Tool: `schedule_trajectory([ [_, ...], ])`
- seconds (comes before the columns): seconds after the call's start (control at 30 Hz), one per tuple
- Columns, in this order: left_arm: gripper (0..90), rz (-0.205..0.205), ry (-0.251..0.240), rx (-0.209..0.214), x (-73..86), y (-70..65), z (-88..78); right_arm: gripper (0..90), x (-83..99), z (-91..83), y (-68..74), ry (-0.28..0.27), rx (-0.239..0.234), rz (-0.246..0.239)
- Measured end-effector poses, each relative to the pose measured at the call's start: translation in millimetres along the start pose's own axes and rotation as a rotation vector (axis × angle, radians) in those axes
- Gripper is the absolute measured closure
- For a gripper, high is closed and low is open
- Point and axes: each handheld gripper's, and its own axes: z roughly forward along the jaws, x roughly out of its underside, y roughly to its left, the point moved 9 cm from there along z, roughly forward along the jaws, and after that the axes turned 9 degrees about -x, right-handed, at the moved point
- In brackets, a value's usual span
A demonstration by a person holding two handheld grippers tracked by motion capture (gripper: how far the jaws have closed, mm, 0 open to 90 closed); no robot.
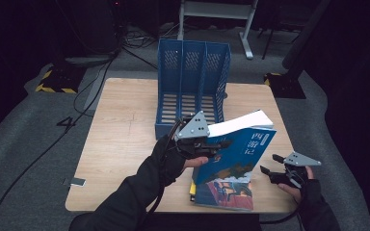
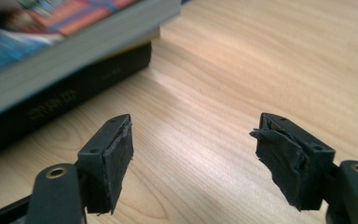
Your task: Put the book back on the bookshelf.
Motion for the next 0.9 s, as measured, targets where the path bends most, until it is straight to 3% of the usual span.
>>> schedule_trajectory([
  [0.1,60.0,-0.004,0.010,-0.002,-1.7,-0.1,1.3,27.9,5.0,4.6,-2.9,0.023,0.005,0.010],
  [0.33,60.5,-0.025,0.005,-0.011,-9.5,-2.6,5.8,28.1,7.8,6.3,-5.2,0.017,0.000,0.044],
  [0.6,60.7,0.010,0.032,-0.031,-21.1,-4.9,8.4,28.3,11.5,8.5,-6.8,0.018,-0.003,0.069],
  [0.77,60.7,0.016,0.038,-0.046,-24.4,-0.8,5.4,28.3,13.7,10.9,-6.0,0.034,-0.001,0.066],
  [0.9,60.7,0.023,0.043,-0.086,-29.7,8.4,-0.6,28.4,14.8,12.0,-5.5,0.039,-0.002,0.070],
])
